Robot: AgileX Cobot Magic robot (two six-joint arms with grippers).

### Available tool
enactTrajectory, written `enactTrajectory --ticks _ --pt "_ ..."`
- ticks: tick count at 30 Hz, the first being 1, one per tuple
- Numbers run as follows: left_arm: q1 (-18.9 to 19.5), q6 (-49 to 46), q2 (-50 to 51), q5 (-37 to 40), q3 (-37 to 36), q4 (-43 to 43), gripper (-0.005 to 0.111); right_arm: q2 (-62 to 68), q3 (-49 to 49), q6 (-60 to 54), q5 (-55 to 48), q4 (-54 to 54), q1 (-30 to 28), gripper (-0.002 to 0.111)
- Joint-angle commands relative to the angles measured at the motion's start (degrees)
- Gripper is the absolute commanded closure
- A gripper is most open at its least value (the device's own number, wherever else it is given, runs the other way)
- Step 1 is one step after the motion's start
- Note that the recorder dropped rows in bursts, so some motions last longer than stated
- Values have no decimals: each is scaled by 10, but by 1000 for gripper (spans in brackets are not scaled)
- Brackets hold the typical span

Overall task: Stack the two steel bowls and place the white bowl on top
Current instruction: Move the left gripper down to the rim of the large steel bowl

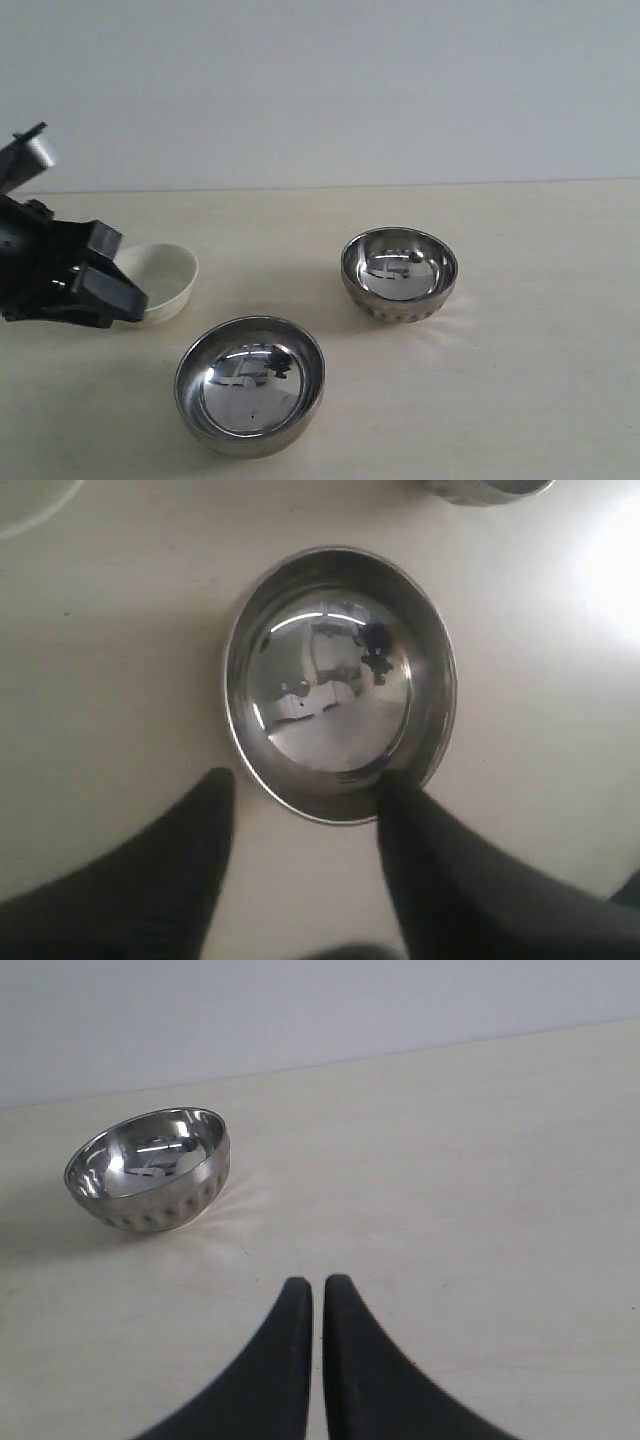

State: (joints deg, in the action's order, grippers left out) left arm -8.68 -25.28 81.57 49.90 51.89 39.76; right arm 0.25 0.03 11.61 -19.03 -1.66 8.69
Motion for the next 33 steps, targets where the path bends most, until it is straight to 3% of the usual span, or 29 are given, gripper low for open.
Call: enactTrajectory --ticks 1,13,19,24,27,30,33 --pt "-37 14 43 -45 5 -2 45 -3 0 0 6 -4 -2 108" --pt "-41 24 174 -95 5 6 49 -3 0 0 6 -4 -2 108" --pt "-41 -30 211 -120 5 75 49 -3 0 0 6 -4 -2 108" --pt "-80 -73 233 -150 5 97 49 -3 0 0 6 -4 -2 108" --pt "-87 -73 238 -176 5 97 59 -3 0 0 6 -4 -2 108" --pt "-87 -73 245 -184 5 97 85 -3 0 0 6 -4 -2 108" --pt "-87 -84 251 -184 5 97 102 -3 0 0 6 -4 -2 108"
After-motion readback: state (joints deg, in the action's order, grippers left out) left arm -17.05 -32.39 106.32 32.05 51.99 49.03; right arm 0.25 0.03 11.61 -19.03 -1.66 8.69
